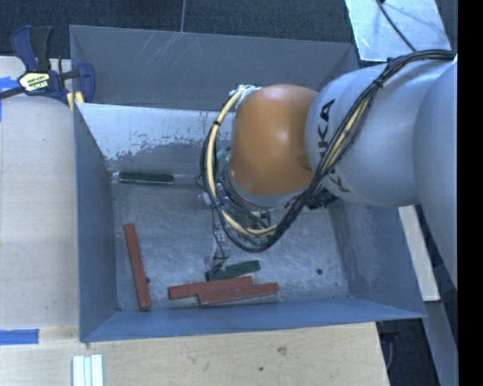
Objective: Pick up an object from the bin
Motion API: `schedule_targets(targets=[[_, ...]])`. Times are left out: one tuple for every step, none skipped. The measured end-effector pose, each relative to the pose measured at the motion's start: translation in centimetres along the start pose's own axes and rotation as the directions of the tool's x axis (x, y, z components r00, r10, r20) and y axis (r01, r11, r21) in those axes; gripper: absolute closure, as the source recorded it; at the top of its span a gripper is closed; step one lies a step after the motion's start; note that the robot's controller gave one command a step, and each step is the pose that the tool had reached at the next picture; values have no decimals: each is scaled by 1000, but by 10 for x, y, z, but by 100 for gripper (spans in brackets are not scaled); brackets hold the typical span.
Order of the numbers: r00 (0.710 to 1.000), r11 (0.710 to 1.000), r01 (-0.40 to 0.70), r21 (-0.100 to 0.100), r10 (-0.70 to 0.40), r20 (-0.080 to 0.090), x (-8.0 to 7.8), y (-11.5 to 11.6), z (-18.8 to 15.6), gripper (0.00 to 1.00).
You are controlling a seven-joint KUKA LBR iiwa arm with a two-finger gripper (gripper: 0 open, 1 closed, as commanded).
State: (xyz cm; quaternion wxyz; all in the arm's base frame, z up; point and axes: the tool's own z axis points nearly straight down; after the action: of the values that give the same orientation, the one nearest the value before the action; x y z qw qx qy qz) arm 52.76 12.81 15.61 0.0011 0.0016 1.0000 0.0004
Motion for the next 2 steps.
schedule_targets(targets=[[982, 982, 189, 0, -189, -7, 34, -26, 82, 0], [982, 982, 189, 0, -189, 0, 32, -25, 78, 100]])
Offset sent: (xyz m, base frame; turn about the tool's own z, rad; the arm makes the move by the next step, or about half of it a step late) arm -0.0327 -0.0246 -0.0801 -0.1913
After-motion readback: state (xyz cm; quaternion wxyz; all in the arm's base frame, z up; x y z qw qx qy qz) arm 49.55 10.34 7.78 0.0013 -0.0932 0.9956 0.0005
